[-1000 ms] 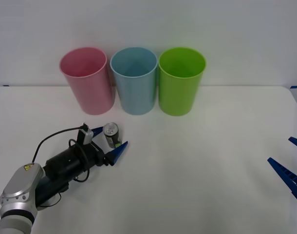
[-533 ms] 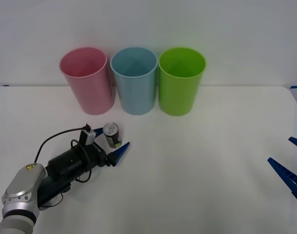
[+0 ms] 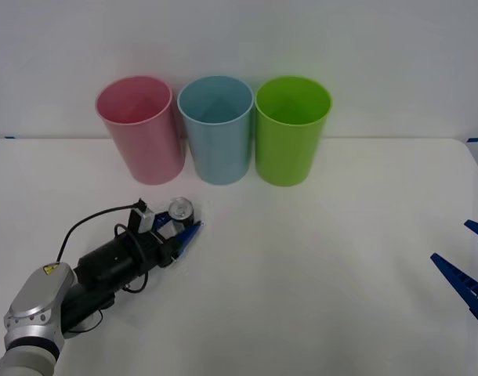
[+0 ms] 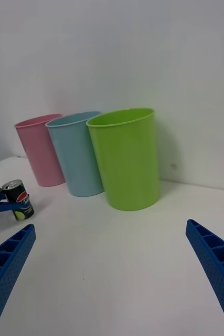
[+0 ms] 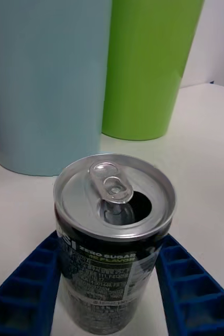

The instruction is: Grasp the object on the table and drop it into the matching bin: aluminum can to the light blue bin, PET bottle to the pink bin.

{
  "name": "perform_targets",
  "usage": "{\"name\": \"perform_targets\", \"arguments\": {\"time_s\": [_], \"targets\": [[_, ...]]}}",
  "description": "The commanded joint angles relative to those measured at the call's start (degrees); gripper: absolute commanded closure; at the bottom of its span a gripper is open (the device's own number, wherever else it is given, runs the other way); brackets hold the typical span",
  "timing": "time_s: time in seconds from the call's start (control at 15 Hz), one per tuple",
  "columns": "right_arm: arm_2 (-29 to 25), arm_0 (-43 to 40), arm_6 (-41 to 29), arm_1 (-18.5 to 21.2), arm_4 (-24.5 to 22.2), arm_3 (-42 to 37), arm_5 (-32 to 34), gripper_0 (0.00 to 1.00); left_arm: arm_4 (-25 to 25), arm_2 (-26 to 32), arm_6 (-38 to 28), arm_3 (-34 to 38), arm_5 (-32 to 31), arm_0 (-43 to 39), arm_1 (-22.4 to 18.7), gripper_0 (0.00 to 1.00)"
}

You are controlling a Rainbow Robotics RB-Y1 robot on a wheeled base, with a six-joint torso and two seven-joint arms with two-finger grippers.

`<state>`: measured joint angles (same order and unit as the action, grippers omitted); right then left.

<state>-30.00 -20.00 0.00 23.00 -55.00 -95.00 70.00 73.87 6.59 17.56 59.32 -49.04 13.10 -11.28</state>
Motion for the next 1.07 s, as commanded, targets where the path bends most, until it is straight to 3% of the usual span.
{"name": "perform_targets", "arguments": {"time_s": [0.07,0.67,0.87,1.07], "targets": [[0.00,0.00,0.00,0.00,0.00,0.00,0.00,0.00,-0.13,0.00,0.02,0.01,-0.18,0.00,0.03,1.00],[0.00,0.00,0.00,0.00,0.00,0.00,0.00,0.00,-2.32,1.58,-0.07,1.68,-3.69,-0.88,-1.38,1.00],[0.00,0.00,0.00,0.00,0.00,0.00,0.00,0.00,-5.14,1.32,-1.57,8.45,-3.96,-4.84,-3.40,1.00],[0.00,0.00,0.00,0.00,0.00,0.00,0.00,0.00,-6.19,1.41,-7.54,17.68,-3.96,-9.93,-5.15,1.00]]}}
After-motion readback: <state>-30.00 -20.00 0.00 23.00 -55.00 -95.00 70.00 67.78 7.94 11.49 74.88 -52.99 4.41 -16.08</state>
